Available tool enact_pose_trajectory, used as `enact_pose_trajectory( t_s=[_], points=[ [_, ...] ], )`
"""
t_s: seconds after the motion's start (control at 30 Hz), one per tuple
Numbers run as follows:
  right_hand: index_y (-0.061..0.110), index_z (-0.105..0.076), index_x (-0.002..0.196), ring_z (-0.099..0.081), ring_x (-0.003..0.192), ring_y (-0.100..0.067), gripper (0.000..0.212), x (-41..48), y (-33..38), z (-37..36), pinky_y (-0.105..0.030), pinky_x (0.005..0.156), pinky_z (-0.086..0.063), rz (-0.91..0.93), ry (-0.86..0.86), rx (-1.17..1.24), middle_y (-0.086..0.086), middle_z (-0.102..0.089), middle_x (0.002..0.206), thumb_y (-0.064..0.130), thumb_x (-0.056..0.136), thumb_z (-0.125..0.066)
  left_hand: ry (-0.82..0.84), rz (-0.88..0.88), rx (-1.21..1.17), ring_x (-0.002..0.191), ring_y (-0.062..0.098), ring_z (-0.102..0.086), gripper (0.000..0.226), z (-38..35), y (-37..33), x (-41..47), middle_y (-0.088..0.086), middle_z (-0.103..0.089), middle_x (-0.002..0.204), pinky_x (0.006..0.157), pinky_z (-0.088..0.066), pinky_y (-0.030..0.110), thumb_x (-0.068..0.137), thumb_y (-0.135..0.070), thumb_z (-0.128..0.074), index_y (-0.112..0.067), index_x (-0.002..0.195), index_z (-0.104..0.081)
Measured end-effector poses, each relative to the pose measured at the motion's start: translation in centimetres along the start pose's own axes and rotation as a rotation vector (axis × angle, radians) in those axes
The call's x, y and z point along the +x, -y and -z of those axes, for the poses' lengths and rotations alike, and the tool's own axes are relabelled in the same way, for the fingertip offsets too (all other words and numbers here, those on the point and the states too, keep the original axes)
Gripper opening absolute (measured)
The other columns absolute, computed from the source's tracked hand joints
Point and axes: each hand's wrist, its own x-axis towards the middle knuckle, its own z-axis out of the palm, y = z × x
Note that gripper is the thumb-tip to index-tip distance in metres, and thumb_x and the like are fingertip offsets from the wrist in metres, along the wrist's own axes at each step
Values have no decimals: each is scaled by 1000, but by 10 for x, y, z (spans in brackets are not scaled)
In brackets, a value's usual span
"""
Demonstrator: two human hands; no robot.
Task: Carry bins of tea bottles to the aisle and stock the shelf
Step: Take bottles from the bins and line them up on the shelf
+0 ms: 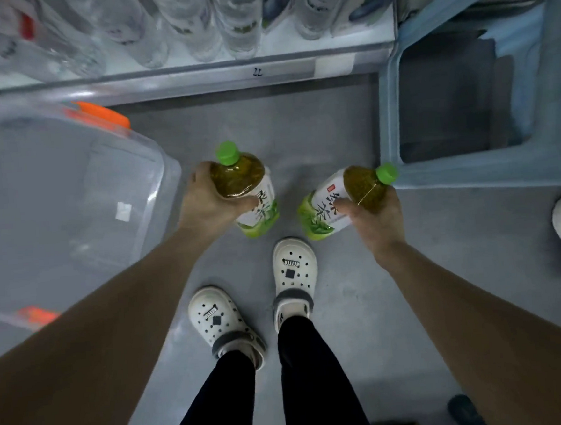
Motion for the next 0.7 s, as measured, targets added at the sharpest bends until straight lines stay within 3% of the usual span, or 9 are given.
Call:
enact_pose_trajectory(
  t_s=[0.1,0.23,0.37,0.43,0.53,0.6,0.7],
  points=[
    [31,-55,117,-66,102,-20,91,-55,8,24,-48,92,-55,2,17,133,-3,-63,117,61,39,-90,53,39,-162,104,10,-63,72,44,-14,-61,-7,-66,115,90,-50,24,64,-31,-91,-24,124,-52],
    [34,-53,116,-65,107,-15,71,-152,55,67,-43,100,-51,74,15,276,-3,-63,121,46,56,-89,105,19,-316,94,-3,-66,78,103,-54,-143,-6,-69,110,90,-54,22,66,-22,-92,-14,132,-52],
    [36,-49,118,-64,109,-10,63,-240,105,115,-39,104,-48,223,31,310,2,-65,120,38,67,-86,73,5,-440,108,16,-66,99,164,-103,-220,1,-68,118,99,-52,44,45,-51,-89,-20,129,-49],
    [31,-48,122,-63,111,-9,64,-278,133,140,-38,105,-47,296,28,309,2,-65,122,37,70,-85,67,-41,-513,109,17,-66,96,192,-133,-255,3,-67,117,99,-52,44,44,-50,-88,-16,126,-50],
    [30,-44,132,-62,116,-13,77,-329,174,176,-44,106,-46,409,-3,324,3,-63,127,52,69,-85,87,-140,-609,108,25,-67,84,233,-179,-300,10,-69,116,98,-53,49,49,-44,-87,-16,120,-52],
    [33,-42,136,-60,119,-11,78,-360,198,199,-43,108,-45,493,-26,342,5,-62,130,52,72,-82,112,-221,-651,106,28,-68,76,258,-205,-325,11,-70,114,93,-55,50,53,-41,-86,-19,118,-54],
    [35,-45,134,-61,117,-12,70,-404,236,231,-44,106,-46,640,-74,367,6,-64,126,47,76,-81,75,-339,-682,91,18,-69,74,293,-246,-364,-1,-72,100,74,-55,37,53,-43,-84,-20,118,-57]
  ],
)
